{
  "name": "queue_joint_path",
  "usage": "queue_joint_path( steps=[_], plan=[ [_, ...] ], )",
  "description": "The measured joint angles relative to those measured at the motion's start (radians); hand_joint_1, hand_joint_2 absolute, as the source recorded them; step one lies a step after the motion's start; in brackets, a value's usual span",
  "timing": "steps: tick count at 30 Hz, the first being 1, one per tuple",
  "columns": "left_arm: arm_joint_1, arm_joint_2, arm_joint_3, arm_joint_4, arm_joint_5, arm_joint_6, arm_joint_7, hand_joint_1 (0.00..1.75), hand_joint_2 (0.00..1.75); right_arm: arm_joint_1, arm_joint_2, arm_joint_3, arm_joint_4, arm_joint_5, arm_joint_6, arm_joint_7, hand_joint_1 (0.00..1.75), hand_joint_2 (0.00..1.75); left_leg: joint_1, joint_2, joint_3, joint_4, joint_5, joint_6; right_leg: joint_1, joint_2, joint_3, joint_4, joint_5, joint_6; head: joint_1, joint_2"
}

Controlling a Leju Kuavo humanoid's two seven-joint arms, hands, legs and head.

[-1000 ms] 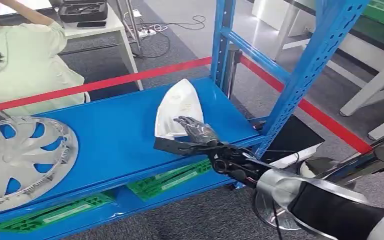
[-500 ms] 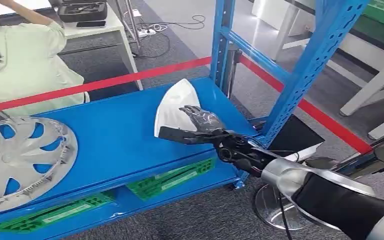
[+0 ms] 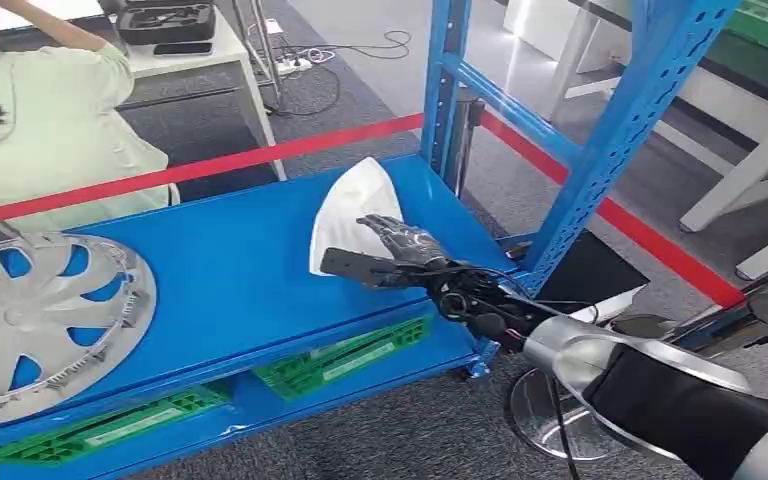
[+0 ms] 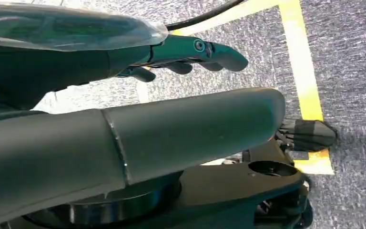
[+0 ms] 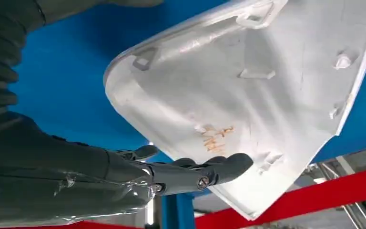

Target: Take the parts from the cabinet and place them on the table.

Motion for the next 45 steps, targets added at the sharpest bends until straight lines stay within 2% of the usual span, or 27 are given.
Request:
queue_joint_path(
  steps=[9,22,33,45],
  plan=[
    [-0.002,0.000,-0.010,0.000,-0.001,0.000,0.000,0.00,0.00,-0.005,0.006,-0.007,0.016,-0.034,0.013,-0.014,0.00,1.75,0.000,0.000,0.000,0.000,0.000,0.000,0.000,0.000,0.000,0.000,0.000,0.000,0.000,0.000],
    [-0.019,0.000,-0.013,0.000,-0.011,0.000,0.008,0.00,0.00,-0.038,0.061,-0.008,0.082,-0.048,0.011,-0.028,0.00,1.75,0.000,0.000,0.000,0.000,0.000,0.000,0.000,0.000,0.000,0.000,0.000,0.000,0.000,0.000],
    [-0.023,0.000,-0.014,0.000,-0.011,-0.001,0.012,0.00,0.00,-0.046,0.081,-0.008,0.128,-0.062,0.019,-0.040,0.00,1.75,0.000,0.000,0.000,0.000,0.000,0.000,0.000,0.000,0.000,0.000,0.000,0.000,0.000,0.000],
    [-0.030,0.000,-0.014,0.000,-0.012,-0.004,0.012,0.00,0.00,-0.048,0.125,-0.005,0.159,-0.052,0.036,-0.039,0.00,1.75,0.000,0.000,0.000,0.000,0.000,0.000,0.000,0.000,0.000,0.000,0.000,0.000,0.000,0.000]
  ],
)
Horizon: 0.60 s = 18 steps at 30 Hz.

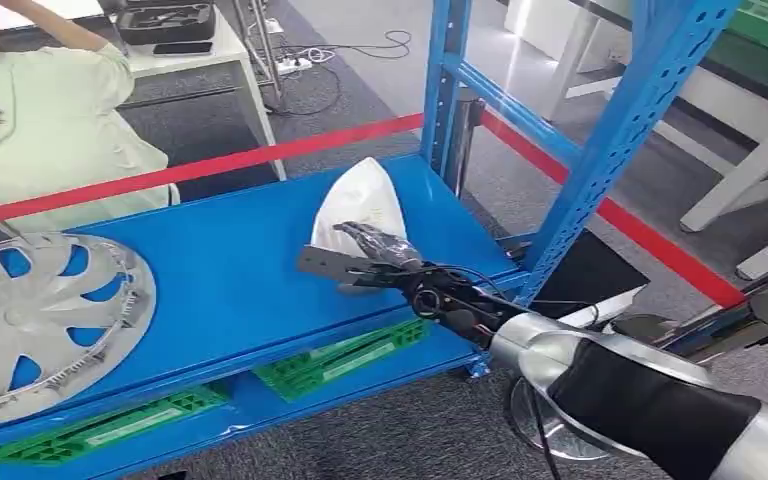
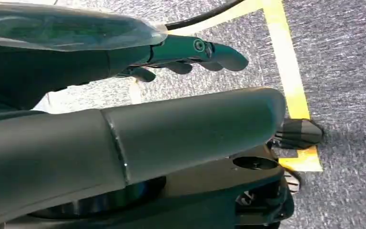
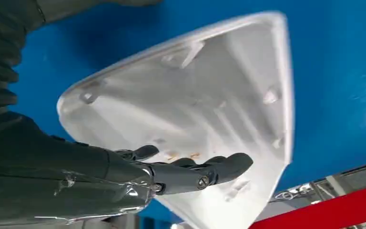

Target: Take the parts from the cabinet and place them on the table.

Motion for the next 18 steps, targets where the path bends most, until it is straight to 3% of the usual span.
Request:
queue_joint_path(
  steps=[18],
  plan=[
    [-0.006,0.000,-0.041,0.000,-0.003,0.000,0.010,0.00,0.00,-0.011,0.053,0.014,0.050,0.021,0.021,0.002,0.00,1.75,0.000,0.000,0.000,0.000,0.000,0.000,0.000,0.000,0.000,0.000,0.000,0.000,0.000,0.000]
  ],
)
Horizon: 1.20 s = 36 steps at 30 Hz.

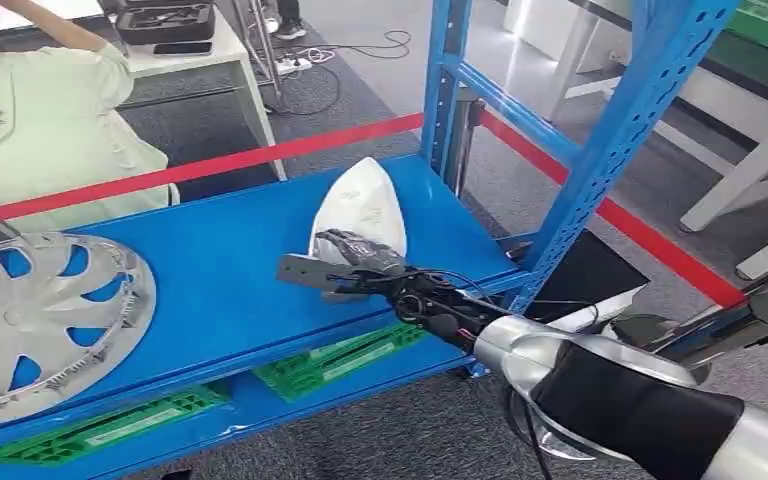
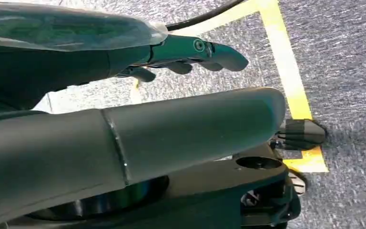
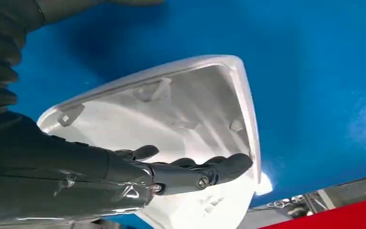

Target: Take the parts from the cabinet and place them on the table.

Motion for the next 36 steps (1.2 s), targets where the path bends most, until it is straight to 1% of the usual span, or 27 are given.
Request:
queue_joint_path(
  steps=[3,4,5,6,9,10,11,13,15,16,18,19,20,22,24,26,36],
  plan=[
    [0.000,0.000,-0.002,0.000,0.000,0.000,0.000,0.00,0.00,0.000,0.000,0.002,0.005,0.000,0.001,0.000,0.02,1.75,0.000,0.000,0.000,0.000,0.000,0.000,0.000,0.000,0.000,0.000,0.000,0.000,0.000,0.000],
    [0.000,0.000,-0.003,0.000,0.000,0.000,0.000,0.00,0.00,0.000,0.000,0.002,0.007,0.000,0.001,0.000,0.07,1.75,0.000,0.000,0.000,0.000,0.000,0.000,0.000,0.000,0.000,0.000,0.000,0.000,0.000,0.000],
    [0.000,0.000,-0.004,0.000,0.000,0.000,0.000,0.00,0.00,0.000,0.000,0.002,0.010,0.000,0.001,0.000,0.59,1.75,0.000,0.000,0.000,0.000,0.000,0.000,0.000,0.000,0.000,0.000,0.000,0.000,0.000,0.000],
    [0.000,0.000,-0.005,0.000,0.000,0.000,0.000,0.00,0.00,0.000,0.000,0.003,0.012,0.000,0.002,0.000,1.47,1.75,0.000,0.000,0.000,0.000,0.000,0.000,0.000,0.000,0.000,0.000,0.000,0.000,0.000,0.000],
    [0.000,0.000,-0.005,0.000,0.000,-0.003,0.000,0.00,0.00,0.000,0.000,0.003,0.019,0.002,0.006,0.000,1.52,1.75,0.000,0.000,0.000,0.000,0.000,0.000,0.000,0.000,0.000,0.000,0.000,0.000,0.000,0.000],
    [0.000,0.000,-0.006,0.000,0.000,-0.003,0.000,0.00,0.00,0.000,0.000,0.003,0.021,0.002,0.007,0.000,1.52,1.75,0.000,0.000,0.000,0.000,0.000,0.000,0.000,0.000,0.000,0.000,0.000,0.000,0.000,0.000],
    [0.000,0.000,-0.006,0.000,0.001,-0.003,0.000,0.00,0.00,0.000,0.000,0.003,0.023,0.003,0.007,0.000,1.48,1.75,0.000,0.000,0.000,0.000,0.000,0.000,0.000,0.000,0.000,0.000,0.000,0.000,0.000,0.000],
    [0.000,0.000,-0.006,0.000,0.001,-0.003,0.000,0.00,0.00,0.000,0.000,0.003,0.027,0.003,0.008,0.000,1.50,1.75,0.000,0.000,0.000,0.000,0.000,0.000,0.000,0.000,0.000,0.000,0.000,0.000,0.000,0.000],
    [0.000,0.000,-0.007,0.000,0.003,-0.003,0.000,0.00,0.00,-0.001,0.000,0.003,0.029,0.004,0.008,0.000,1.55,1.75,0.000,0.000,0.000,0.000,0.000,0.000,0.000,0.000,0.000,0.000,0.000,0.000,0.000,0.000],
    [0.000,0.000,-0.008,0.000,0.003,-0.003,0.000,0.00,0.00,-0.001,0.000,0.004,0.031,0.005,0.009,0.000,1.55,1.75,0.000,0.000,0.000,0.000,0.000,0.000,0.000,0.000,0.000,0.000,0.000,0.000,0.000,0.000],
    [0.001,0.000,-0.008,0.000,0.004,-0.003,0.000,0.00,0.00,-0.002,0.000,0.005,0.034,0.008,0.011,-0.001,1.62,1.75,0.000,0.000,0.000,0.000,0.000,0.000,0.000,0.000,0.000,0.000,0.000,0.000,0.000,0.000],
    [0.002,0.000,-0.008,0.000,0.004,-0.003,0.000,0.00,0.00,-0.003,0.000,0.005,0.034,0.009,0.013,-0.001,1.61,1.75,0.000,0.000,0.000,0.000,0.000,0.000,0.000,0.000,0.000,0.000,0.000,0.000,0.000,0.000],
    [0.003,0.000,-0.008,0.000,0.005,-0.002,0.000,0.00,0.00,-0.003,0.000,0.006,0.034,0.010,0.014,-0.002,1.68,1.75,0.000,0.000,0.000,0.000,0.000,0.000,0.000,0.000,0.000,0.000,0.000,0.000,0.000,0.000],
    [0.006,0.000,-0.008,0.000,0.005,-0.002,0.000,0.00,0.00,-0.003,0.000,0.008,0.034,0.010,0.019,-0.002,1.68,1.75,0.000,0.000,0.000,0.000,0.000,0.000,0.000,0.000,0.000,0.000,0.000,0.000,0.000,0.000],
    [0.008,0.000,-0.008,0.000,0.005,-0.002,0.000,0.00,0.00,-0.004,-0.001,0.008,0.034,0.010,0.020,-0.003,1.75,1.75,0.000,0.000,0.000,0.000,0.000,0.000,0.000,0.000,0.000,0.000,0.000,0.000,0.000,0.000],
    [0.010,-0.001,-0.008,0.000,0.005,-0.002,0.001,0.00,0.00,-0.004,-0.003,0.008,0.035,0.010,0.022,-0.003,1.73,1.75,0.000,0.000,0.000,0.000,0.000,0.000,0.000,0.000,-0.001,0.000,0.000,0.000,0.000,0.000],
    [0.017,-0.006,-0.008,0.000,0.005,-0.003,0.002,0.00,0.00,-0.004,-0.018,0.008,0.034,0.002,0.043,-0.001,1.75,1.75,0.000,0.000,0.000,0.000,0.000,0.000,0.000,0.000,-0.001,0.000,0.000,0.000,0.000,0.000]
  ],
)
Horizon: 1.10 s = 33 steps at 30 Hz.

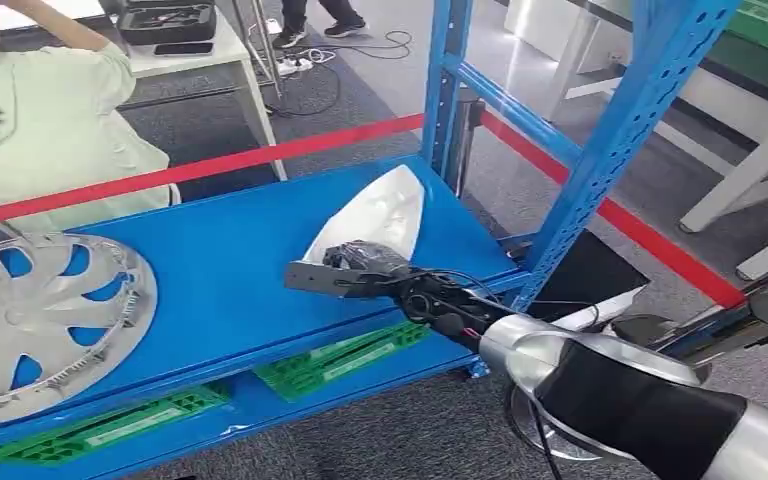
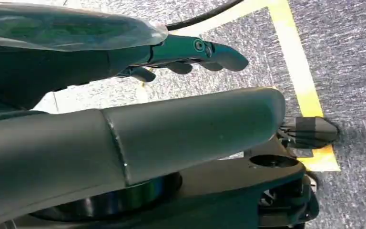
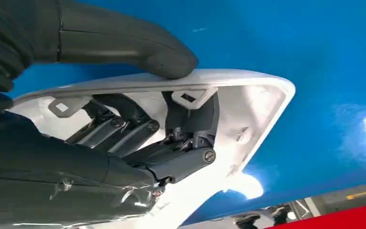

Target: Take the parts from the cabinet and place them on the table.

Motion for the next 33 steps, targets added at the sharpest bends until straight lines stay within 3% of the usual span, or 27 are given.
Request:
queue_joint_path(
  steps=[6,15,33],
  plan=[
    [0.000,-0.001,-0.002,0.000,-0.007,-0.002,0.000,0.00,0.00,-0.004,-0.013,-0.002,-0.009,-0.026,0.009,-0.016,1.75,1.75,0.000,0.000,0.000,0.000,0.000,0.000,0.000,0.000,0.000,0.000,0.000,0.000,0.000,0.000],
    [0.001,0.003,-0.019,0.000,0.000,0.000,-0.003,0.00,0.00,-0.028,-0.044,-0.034,-0.070,-0.169,0.048,-0.090,1.75,1.75,0.000,0.000,0.000,0.000,0.001,0.000,0.000,0.000,0.001,0.000,0.000,0.000,0.000,0.000],
    [0.003,0.014,-0.023,0.000,0.019,0.008,-0.017,0.00,0.00,-0.043,-0.105,-0.108,-0.256,-0.294,0.091,-0.130,1.75,1.75,0.000,0.000,0.000,0.000,0.000,0.000,0.000,0.000,0.000,0.000,0.000,0.000,0.000,0.000]
  ],
)
